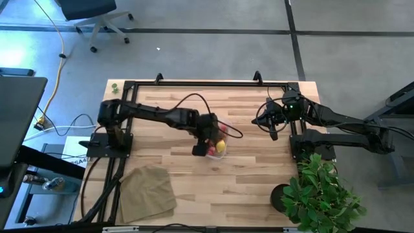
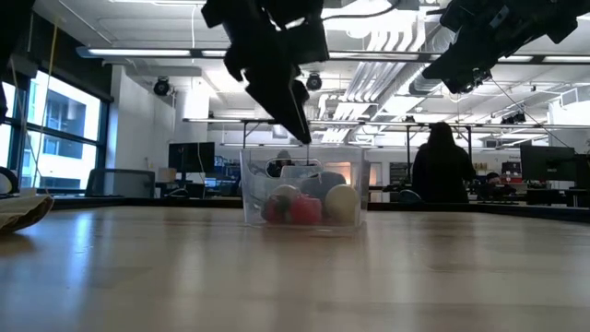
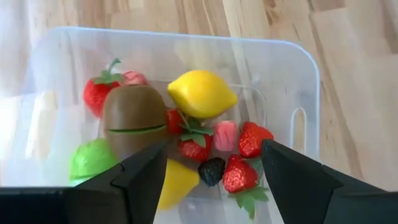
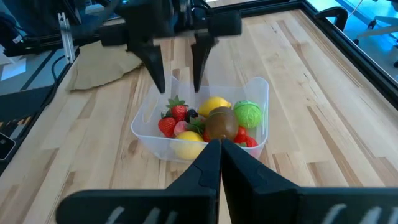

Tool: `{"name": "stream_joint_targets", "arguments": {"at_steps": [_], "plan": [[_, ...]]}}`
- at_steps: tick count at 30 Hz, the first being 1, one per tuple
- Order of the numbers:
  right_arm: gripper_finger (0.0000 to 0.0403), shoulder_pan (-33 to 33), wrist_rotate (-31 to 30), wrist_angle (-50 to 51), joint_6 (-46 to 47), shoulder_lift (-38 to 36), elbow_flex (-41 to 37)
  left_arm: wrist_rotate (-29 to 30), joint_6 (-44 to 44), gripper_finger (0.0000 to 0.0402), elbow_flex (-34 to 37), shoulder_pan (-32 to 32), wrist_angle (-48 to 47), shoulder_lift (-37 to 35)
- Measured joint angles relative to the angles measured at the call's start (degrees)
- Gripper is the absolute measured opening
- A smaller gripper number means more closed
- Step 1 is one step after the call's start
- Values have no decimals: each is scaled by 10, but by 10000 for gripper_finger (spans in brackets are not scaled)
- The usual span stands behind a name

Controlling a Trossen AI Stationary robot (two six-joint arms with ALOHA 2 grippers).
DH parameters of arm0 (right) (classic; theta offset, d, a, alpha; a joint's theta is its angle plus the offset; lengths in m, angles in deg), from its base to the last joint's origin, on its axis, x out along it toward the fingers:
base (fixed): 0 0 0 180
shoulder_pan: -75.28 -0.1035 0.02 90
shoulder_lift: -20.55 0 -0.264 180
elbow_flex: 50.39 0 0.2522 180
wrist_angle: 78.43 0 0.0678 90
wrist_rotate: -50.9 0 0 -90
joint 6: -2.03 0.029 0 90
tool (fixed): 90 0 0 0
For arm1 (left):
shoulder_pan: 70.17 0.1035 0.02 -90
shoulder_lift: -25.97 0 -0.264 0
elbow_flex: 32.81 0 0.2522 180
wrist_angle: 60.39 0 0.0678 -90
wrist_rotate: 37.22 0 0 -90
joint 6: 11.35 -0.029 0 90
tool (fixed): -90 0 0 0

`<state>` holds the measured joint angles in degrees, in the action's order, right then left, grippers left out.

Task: Pick and placing Produce into tupperware
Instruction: Return to Home Position

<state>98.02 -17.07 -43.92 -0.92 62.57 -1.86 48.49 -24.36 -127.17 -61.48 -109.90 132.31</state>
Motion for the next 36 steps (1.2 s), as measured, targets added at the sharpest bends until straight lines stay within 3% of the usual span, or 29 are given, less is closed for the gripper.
{"name": "stream_joint_targets", "arguments": {"at_steps": [10, 15, 28, 36], "plan": [[5, 0, 0, 0, 0, 0, 0, -31, 1, 248, 0, 15, -33, -86], [5, 0, 0, 0, 0, 0, 0, 15, -2, 248, 0, 32, -46, -117], [5, 0, 0, 0, 0, 0, 0, 65, -3, 248, 0, 156, -136, -160], [5, 0, 0, 0, 0, 0, 0, 40, -12, 248, 0, 215, -138, -162]]}}
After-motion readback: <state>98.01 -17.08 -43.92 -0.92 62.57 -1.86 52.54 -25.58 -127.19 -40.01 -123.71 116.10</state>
